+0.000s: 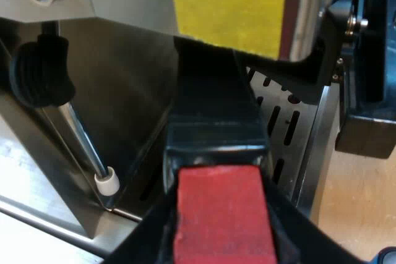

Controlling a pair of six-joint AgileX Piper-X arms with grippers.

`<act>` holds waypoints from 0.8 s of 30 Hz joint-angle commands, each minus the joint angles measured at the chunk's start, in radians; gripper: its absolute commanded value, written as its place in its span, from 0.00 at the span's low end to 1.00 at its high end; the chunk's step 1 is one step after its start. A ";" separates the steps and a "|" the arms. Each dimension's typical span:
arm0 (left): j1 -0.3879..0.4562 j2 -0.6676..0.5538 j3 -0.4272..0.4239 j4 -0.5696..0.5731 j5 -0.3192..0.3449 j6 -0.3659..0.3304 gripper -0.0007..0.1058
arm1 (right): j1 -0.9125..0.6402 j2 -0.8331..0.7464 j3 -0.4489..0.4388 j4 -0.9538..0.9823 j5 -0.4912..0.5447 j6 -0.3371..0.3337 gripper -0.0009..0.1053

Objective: Put the handle in the coffee machine

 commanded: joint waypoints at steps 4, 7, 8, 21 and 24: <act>-0.006 -0.034 -0.029 -0.049 0.289 -0.005 0.01 | -0.011 -0.019 -0.018 -0.099 -0.003 -0.014 0.38; -0.006 -0.034 -0.029 -0.049 0.289 -0.005 0.01 | -0.011 -0.019 -0.018 -0.114 -0.003 -0.014 0.38; -0.006 -0.034 -0.029 -0.049 0.289 -0.005 0.01 | -0.011 -0.019 -0.018 -0.118 -0.003 -0.014 0.38; -0.006 -0.034 -0.029 -0.049 0.284 -0.005 0.08 | -0.011 -0.019 -0.018 -0.130 -0.003 -0.014 0.38; -0.006 -0.034 -0.029 -0.049 0.284 -0.005 0.31 | -0.011 -0.019 -0.018 -0.130 -0.003 -0.014 0.38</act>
